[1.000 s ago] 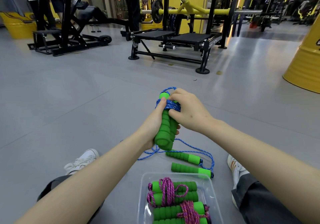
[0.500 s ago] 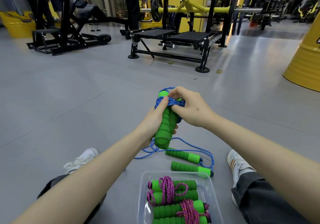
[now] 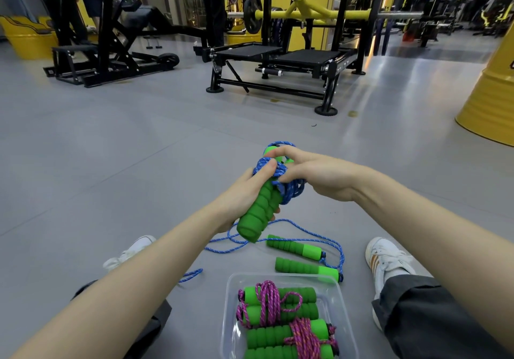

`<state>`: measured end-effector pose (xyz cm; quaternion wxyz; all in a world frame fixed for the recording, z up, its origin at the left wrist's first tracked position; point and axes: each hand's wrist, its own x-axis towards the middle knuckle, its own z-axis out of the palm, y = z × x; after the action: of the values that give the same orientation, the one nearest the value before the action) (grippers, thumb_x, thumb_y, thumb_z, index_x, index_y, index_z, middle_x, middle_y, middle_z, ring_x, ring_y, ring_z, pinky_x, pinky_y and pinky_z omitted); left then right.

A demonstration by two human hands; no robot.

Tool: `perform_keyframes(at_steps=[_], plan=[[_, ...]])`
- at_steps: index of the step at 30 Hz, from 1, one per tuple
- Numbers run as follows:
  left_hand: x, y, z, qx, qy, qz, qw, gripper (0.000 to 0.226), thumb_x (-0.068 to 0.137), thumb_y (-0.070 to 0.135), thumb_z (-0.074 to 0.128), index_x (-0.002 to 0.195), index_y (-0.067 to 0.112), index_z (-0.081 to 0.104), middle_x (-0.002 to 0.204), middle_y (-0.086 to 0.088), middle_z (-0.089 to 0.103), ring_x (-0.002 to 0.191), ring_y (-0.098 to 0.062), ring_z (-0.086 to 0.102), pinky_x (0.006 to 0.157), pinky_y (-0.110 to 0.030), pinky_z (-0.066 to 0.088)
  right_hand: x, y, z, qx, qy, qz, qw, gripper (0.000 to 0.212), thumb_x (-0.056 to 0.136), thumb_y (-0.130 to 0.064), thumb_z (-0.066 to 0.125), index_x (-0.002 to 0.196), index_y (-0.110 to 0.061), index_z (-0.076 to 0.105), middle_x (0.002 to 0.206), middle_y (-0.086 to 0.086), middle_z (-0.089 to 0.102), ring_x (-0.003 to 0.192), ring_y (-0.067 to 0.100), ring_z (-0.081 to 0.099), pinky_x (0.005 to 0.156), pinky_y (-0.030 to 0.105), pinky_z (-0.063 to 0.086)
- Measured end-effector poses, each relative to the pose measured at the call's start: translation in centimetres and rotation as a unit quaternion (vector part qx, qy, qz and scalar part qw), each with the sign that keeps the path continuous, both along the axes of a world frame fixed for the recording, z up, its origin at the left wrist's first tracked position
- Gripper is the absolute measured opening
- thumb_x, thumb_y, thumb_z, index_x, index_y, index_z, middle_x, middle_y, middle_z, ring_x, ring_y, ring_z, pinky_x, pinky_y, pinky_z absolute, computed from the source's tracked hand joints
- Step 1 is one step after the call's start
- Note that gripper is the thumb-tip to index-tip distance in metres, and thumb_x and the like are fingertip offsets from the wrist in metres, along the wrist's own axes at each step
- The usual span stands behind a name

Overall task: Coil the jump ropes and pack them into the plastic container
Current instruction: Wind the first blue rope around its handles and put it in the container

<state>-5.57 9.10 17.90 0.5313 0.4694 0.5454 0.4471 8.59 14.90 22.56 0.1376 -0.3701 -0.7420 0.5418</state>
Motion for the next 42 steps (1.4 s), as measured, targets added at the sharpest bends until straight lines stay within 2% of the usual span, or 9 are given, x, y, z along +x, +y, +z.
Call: perform_keyframes(at_steps=[4,9,19,24,28,32,35,38,42], plan=[[0.5,-0.2,-0.4,-0.016,-0.015,-0.020,1.000,0.043,0.094,0.054,0.040,0.110,0.016,0.053,0.083,-0.008,0.062,0.061,-0.017,0.065,0.055,-0.028,0.055,-0.4,-0.4,-0.5,0.024,-0.047,-0.009,0.999,0.041,0.082,-0.009,0.050,0.119,-0.027,0.046,0.099,-0.001,0.056,0.091,0.014,0.053,0.077,0.024,0.041],[-0.1,0.2,-0.2,-0.022,-0.085,0.006,0.996,0.052,0.094,0.057,0.033,0.103,0.014,0.061,0.068,-0.005,0.067,0.052,-0.014,0.062,0.048,-0.023,0.051,-1.5,-1.1,-2.3,0.278,-0.025,-0.034,0.960,0.058,0.069,-0.015,0.062,0.123,-0.026,0.044,0.096,-0.005,0.049,0.103,0.022,0.044,0.088,0.031,0.040],[-0.5,0.4,-0.9,-0.026,-0.131,0.036,0.990,0.056,0.096,0.057,0.028,0.100,0.015,0.064,0.084,-0.011,0.067,0.065,-0.020,0.064,0.054,-0.025,0.055,-1.3,-1.2,-3.8,0.498,0.014,-0.070,0.864,0.006,0.078,-0.003,0.061,0.077,-0.004,0.055,0.118,0.011,0.051,0.083,0.028,0.055,0.072,0.034,0.045],[-0.4,1.0,-1.1,-0.007,-0.187,0.069,0.980,0.052,0.096,0.057,0.027,0.102,0.021,0.064,0.086,-0.003,0.074,0.073,-0.017,0.069,0.074,-0.034,0.053,-1.8,-1.6,-4.3,0.495,0.016,-0.094,0.863,0.017,0.078,-0.014,0.061,0.086,-0.003,0.070,0.122,0.017,0.055,0.109,0.035,0.055,0.086,0.044,0.050],[-0.3,1.3,-1.2,0.003,-0.180,0.065,0.982,0.049,0.097,0.056,0.027,0.103,0.024,0.063,0.083,0.000,0.073,0.070,-0.013,0.069,0.066,-0.028,0.055,-2.2,-1.8,-4.2,0.467,0.006,-0.111,0.877,0.017,0.085,-0.009,0.059,0.097,-0.005,0.071,0.133,0.011,0.048,0.122,0.026,0.040,0.086,0.019,0.034],[-0.6,1.5,-1.2,0.000,-0.179,0.078,0.981,0.050,0.096,0.057,0.029,0.098,0.021,0.064,0.084,-0.002,0.068,0.066,-0.015,0.063,0.059,-0.026,0.050,-2.7,-1.8,-3.3,0.240,0.082,-0.116,0.960,0.014,0.079,-0.001,0.061,0.080,-0.015,0.061,0.131,0.003,0.043,0.125,0.020,0.037,0.092,0.021,0.031],[-1.1,1.5,-1.1,0.015,-0.157,0.099,0.982,0.054,0.094,0.059,0.033,0.105,0.017,0.064,0.085,-0.005,0.068,0.068,-0.019,0.061,0.057,-0.027,0.049,-3.0,-3.0,-2.6,0.121,0.170,-0.123,0.970,0.025,0.082,-0.010,0.066,0.064,-0.019,0.051,0.127,0.001,0.045,0.119,0.019,0.046,0.095,0.021,0.039],[-2.0,1.8,-1.3,0.019,-0.167,0.144,0.975,0.063,0.088,0.064,0.043,0.127,0.016,0.054,0.109,-0.012,0.066,0.083,-0.023,0.066,0.057,-0.029,0.055,-3.4,-4.4,-2.5,0.200,0.131,-0.115,0.964,0.031,0.086,-0.019,0.062,0.060,-0.020,0.046,0.125,-0.004,0.044,0.121,0.009,0.031,0.080,-0.008,0.023],[-3.1,1.6,-1.3,-0.001,-0.162,0.149,0.975,0.066,0.083,0.068,0.047,0.126,0.018,0.054,0.100,-0.008,0.065,0.071,-0.019,0.067,0.053,-0.027,0.052,-3.5,-5.1,-3.7,0.332,0.091,-0.063,0.937,0.031,0.088,-0.020,0.061,0.058,-0.020,0.053,0.122,-0.004,0.043,0.110,0.004,0.026,0.085,-0.007,0.017]])
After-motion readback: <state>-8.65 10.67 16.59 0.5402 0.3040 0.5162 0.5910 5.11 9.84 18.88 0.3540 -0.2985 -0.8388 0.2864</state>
